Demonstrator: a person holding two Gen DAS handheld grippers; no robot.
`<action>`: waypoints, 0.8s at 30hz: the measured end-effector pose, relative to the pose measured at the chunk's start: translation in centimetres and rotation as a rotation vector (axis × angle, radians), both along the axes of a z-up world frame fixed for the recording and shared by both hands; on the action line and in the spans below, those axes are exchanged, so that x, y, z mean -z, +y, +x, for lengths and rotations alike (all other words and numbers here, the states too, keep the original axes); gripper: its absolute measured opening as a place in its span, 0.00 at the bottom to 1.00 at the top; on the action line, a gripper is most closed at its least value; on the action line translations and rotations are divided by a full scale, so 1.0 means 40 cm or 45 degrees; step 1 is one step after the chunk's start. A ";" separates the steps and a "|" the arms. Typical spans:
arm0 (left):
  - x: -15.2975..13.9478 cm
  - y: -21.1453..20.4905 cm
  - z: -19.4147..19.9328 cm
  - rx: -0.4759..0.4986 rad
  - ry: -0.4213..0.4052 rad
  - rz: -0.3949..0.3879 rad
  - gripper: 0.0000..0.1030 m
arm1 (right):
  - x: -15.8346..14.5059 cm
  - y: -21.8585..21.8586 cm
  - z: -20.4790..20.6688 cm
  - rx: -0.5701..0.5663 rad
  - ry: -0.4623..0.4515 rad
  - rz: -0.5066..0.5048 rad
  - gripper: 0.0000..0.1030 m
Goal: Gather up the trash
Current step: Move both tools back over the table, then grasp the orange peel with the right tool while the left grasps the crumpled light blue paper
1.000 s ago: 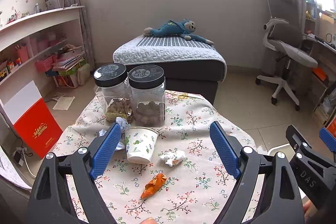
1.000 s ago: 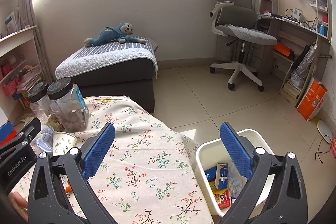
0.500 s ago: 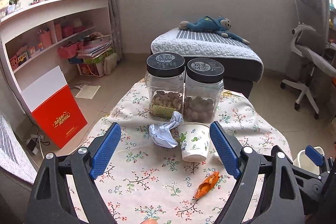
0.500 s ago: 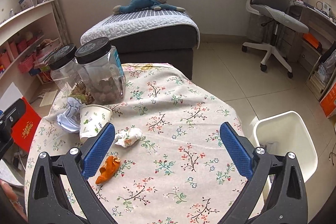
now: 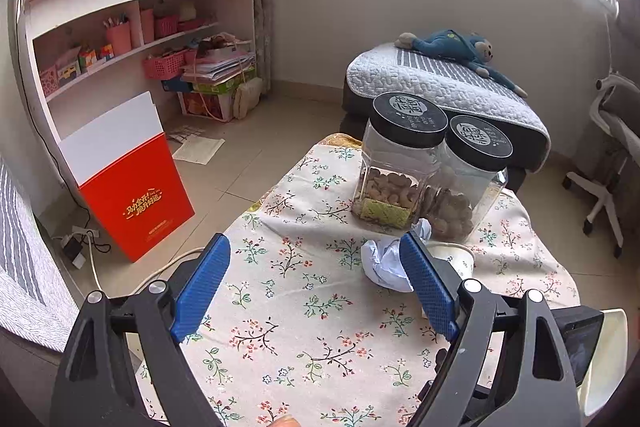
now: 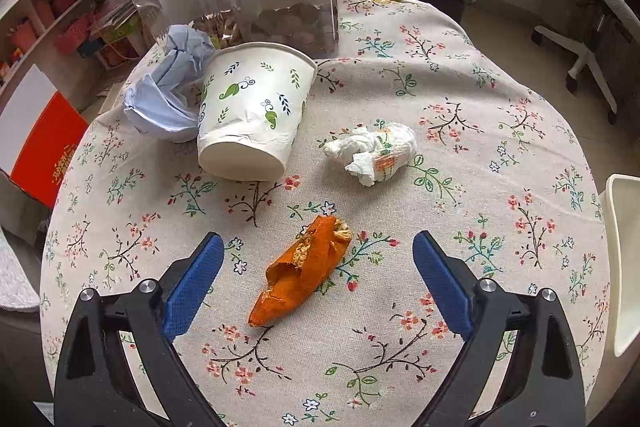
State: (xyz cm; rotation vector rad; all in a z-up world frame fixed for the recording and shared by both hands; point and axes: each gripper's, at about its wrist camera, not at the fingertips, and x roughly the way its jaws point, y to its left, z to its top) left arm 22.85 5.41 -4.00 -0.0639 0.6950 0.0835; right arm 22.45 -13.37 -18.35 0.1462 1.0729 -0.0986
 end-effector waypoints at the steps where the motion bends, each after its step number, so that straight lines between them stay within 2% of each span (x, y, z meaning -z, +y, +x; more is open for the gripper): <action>1: 0.002 0.005 0.009 -0.001 0.009 -0.006 0.82 | 0.013 0.004 0.007 -0.008 0.015 0.006 0.77; 3: 0.009 0.012 0.033 0.005 0.034 -0.018 0.82 | 0.021 0.010 0.012 -0.008 0.008 -0.011 0.66; 4: 0.017 0.013 0.045 0.011 0.051 -0.029 0.82 | 0.017 0.014 0.013 -0.017 -0.014 -0.032 0.53; 5: 0.024 0.013 0.058 0.017 0.069 -0.041 0.82 | 0.014 0.016 0.014 -0.030 -0.021 -0.038 0.45; 6: 0.032 0.009 0.073 0.030 0.089 -0.057 0.82 | 0.010 0.014 0.016 -0.039 -0.028 -0.022 0.30; 7: 0.042 0.004 0.089 0.052 0.111 -0.071 0.82 | 0.007 0.011 0.016 -0.040 -0.030 0.002 0.21; 11: 0.096 -0.054 0.163 0.173 0.224 -0.064 0.82 | -0.005 -0.018 0.013 -0.024 -0.020 0.084 0.18; 14: 0.138 -0.120 0.203 0.263 0.287 0.051 0.82 | -0.016 -0.051 0.007 -0.006 -0.017 0.147 0.18; 17: 0.172 -0.172 0.222 0.308 0.298 0.208 0.82 | -0.042 -0.090 0.003 0.035 -0.042 0.199 0.17; 24: 0.247 -0.221 0.279 0.351 0.353 0.339 0.81 | -0.092 -0.144 -0.001 0.062 -0.095 0.226 0.18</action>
